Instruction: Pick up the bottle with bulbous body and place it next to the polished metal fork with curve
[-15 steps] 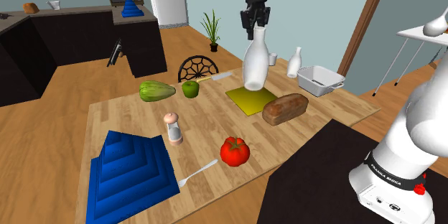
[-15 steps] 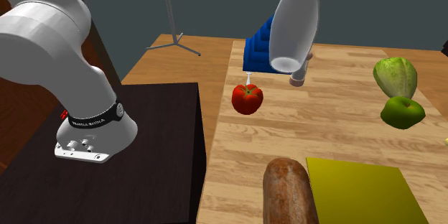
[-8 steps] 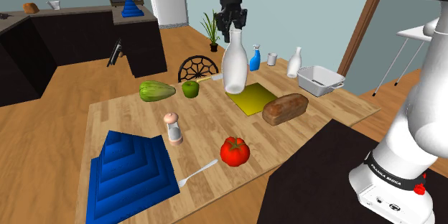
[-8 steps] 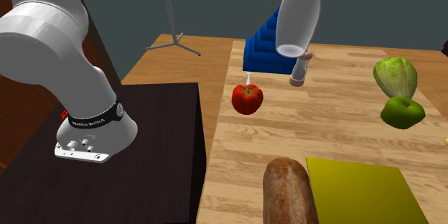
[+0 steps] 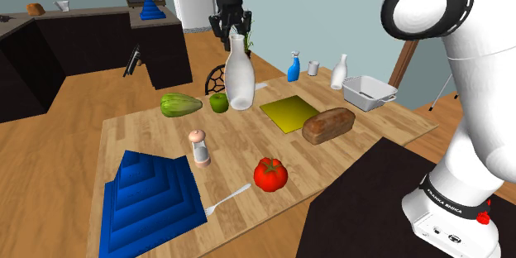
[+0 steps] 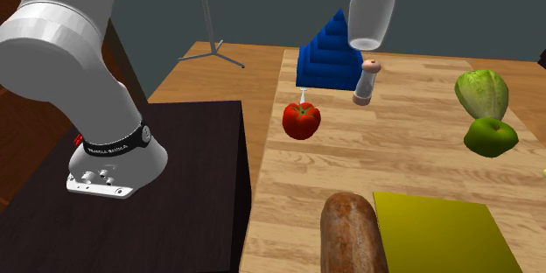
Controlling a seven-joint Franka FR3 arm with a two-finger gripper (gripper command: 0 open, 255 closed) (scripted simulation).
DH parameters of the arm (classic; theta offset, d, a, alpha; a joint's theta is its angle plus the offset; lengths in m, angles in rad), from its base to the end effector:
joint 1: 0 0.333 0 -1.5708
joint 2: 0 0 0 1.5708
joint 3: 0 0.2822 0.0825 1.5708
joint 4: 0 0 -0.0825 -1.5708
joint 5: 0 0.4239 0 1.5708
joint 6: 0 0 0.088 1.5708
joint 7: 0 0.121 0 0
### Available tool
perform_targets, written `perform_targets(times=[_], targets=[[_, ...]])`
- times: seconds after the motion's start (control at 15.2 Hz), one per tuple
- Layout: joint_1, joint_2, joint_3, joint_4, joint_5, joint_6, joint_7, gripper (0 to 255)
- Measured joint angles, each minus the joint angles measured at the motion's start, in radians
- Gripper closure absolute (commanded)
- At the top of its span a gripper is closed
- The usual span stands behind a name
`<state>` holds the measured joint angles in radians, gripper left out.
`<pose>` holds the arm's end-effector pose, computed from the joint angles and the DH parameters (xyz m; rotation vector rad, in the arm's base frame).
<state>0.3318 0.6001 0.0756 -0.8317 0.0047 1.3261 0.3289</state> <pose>0.6588 0.2656 0.5309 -3.1274 -0.1071 0.1790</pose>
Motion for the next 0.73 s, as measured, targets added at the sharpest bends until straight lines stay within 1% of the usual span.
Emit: perform_targets(times=[0.07,0.13,0.46,0.73], targets=[[0.009,0.036,0.001,0.051,-0.002,-0.016,0.009,255],[0.014,0.052,0.002,0.067,-0.003,-0.016,0.014,255],[0.011,-0.011,0.003,-0.106,0.001,0.094,0.015,255],[0.008,-0.036,0.003,-0.202,0.002,0.165,0.013,255]])
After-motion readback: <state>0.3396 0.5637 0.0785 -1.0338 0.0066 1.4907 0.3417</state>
